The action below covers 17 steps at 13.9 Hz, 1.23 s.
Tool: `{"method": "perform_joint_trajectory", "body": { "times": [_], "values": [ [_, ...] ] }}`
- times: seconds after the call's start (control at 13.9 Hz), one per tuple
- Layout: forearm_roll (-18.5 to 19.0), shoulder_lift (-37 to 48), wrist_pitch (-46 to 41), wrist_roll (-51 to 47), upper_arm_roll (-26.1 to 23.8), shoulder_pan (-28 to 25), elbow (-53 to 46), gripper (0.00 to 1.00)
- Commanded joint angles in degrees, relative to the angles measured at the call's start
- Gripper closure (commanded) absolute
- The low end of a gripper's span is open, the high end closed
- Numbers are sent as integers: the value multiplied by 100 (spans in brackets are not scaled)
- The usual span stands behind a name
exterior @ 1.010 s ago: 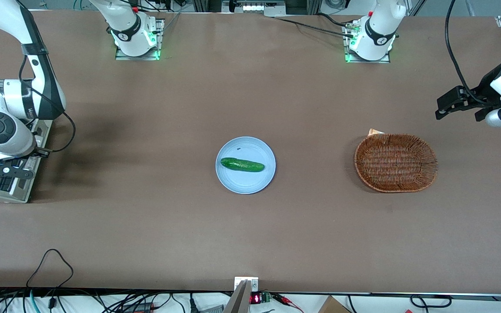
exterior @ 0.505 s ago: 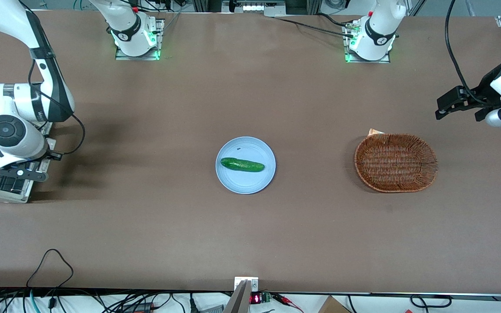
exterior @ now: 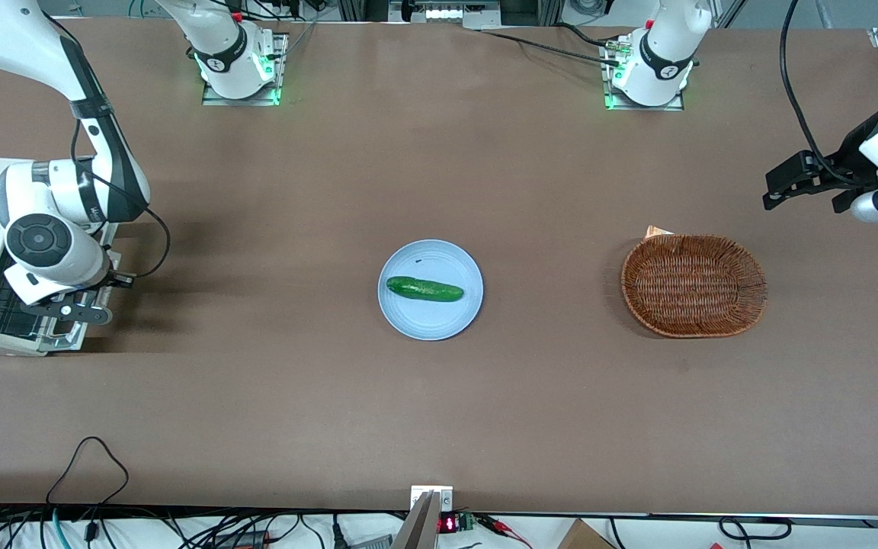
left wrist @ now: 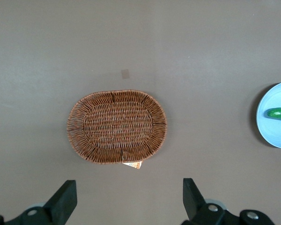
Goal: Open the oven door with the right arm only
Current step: 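Push the door down with the right gripper until it lies flat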
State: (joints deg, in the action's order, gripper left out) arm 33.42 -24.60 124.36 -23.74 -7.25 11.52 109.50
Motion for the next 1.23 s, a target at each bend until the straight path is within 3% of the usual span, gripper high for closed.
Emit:
{"method": "perform_joint_trajectory", "body": {
  "times": [0.0, 1.15],
  "values": [
    [314, -308, 273, 36, 259, 192, -166, 100],
    [323, -862, 413, 10, 259, 192, -166, 100]
  ]
}}
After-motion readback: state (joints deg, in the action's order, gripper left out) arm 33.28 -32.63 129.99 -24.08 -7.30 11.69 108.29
